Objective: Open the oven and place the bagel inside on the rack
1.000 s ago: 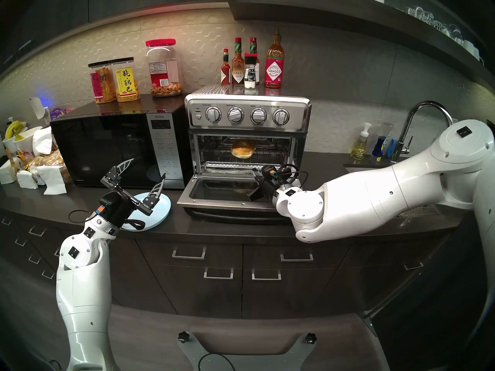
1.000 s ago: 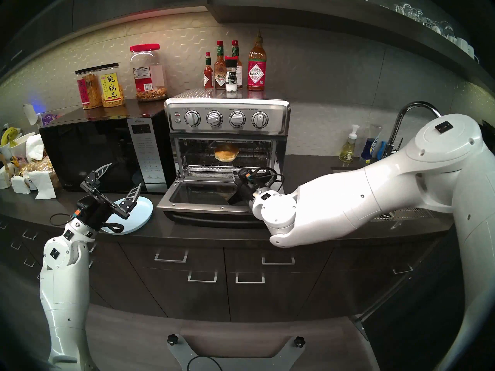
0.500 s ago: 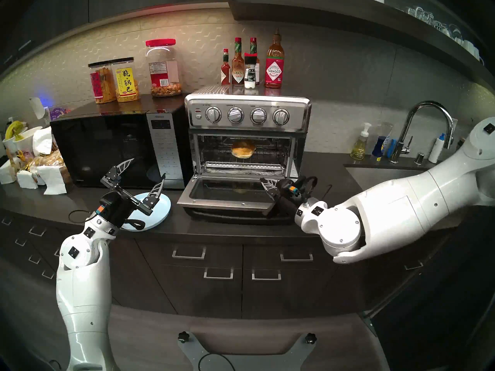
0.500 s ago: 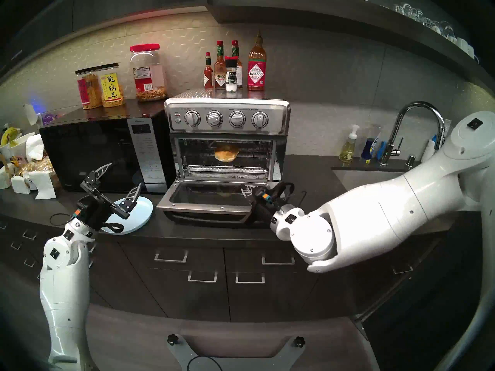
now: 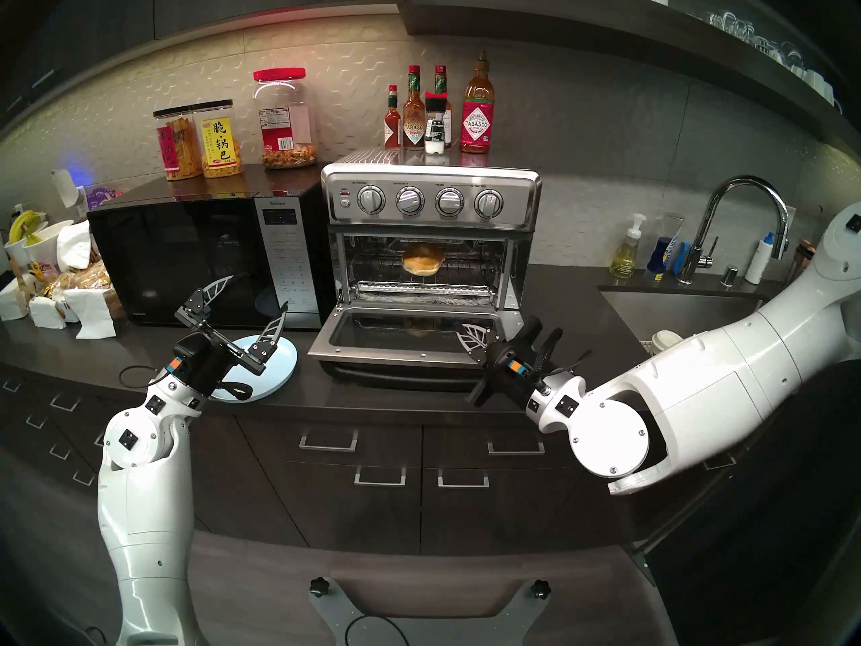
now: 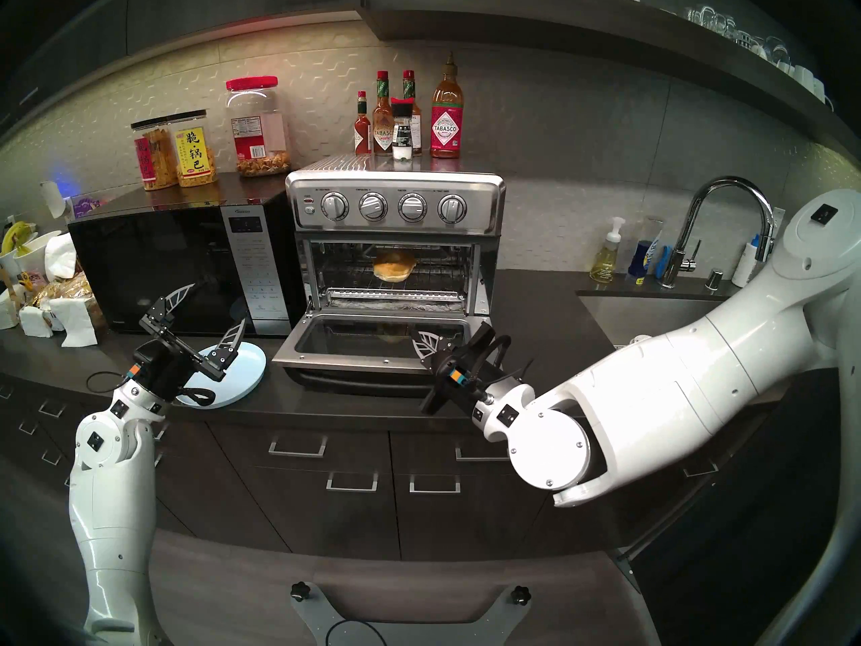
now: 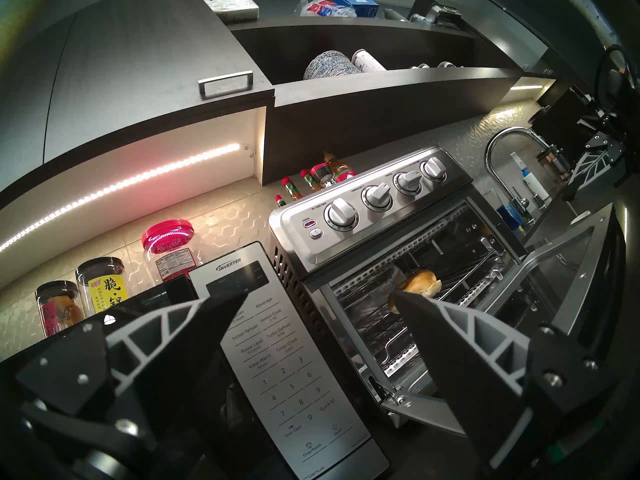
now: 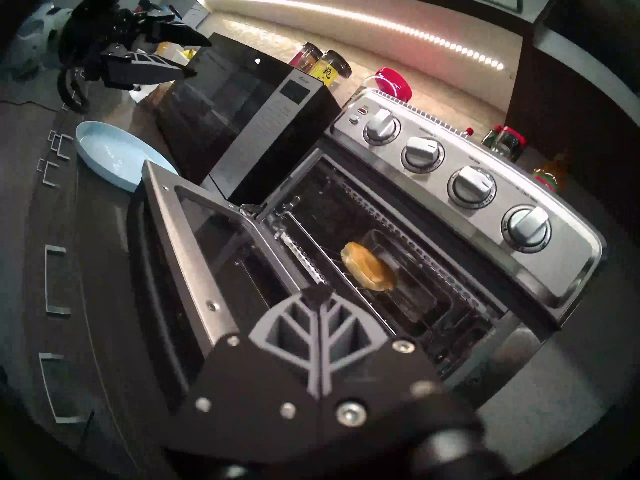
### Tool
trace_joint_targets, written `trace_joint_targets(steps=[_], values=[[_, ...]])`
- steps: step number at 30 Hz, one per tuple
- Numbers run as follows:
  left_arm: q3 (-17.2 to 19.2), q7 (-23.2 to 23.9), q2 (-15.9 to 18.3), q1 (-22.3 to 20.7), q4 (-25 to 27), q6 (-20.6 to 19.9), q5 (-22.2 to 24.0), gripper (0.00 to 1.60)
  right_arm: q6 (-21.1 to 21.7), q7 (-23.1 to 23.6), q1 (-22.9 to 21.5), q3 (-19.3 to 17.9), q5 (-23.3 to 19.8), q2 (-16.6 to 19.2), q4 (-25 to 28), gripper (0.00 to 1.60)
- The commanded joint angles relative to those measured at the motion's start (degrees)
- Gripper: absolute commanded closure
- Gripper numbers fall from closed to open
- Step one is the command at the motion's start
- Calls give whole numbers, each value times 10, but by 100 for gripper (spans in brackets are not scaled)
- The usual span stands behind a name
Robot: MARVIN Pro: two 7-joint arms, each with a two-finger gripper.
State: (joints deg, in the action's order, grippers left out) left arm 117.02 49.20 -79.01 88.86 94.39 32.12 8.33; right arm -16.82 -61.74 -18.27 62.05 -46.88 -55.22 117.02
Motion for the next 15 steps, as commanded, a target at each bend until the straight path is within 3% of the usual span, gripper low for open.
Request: trace_joint_targets(steps=[1, 15], values=[[-1, 1, 1, -5, 10, 0, 4, 0, 30, -4, 20, 1, 8, -35, -9, 160], [-1, 1, 1, -4, 10, 0, 4, 0, 64, -22, 57, 36, 64, -51, -11, 160]])
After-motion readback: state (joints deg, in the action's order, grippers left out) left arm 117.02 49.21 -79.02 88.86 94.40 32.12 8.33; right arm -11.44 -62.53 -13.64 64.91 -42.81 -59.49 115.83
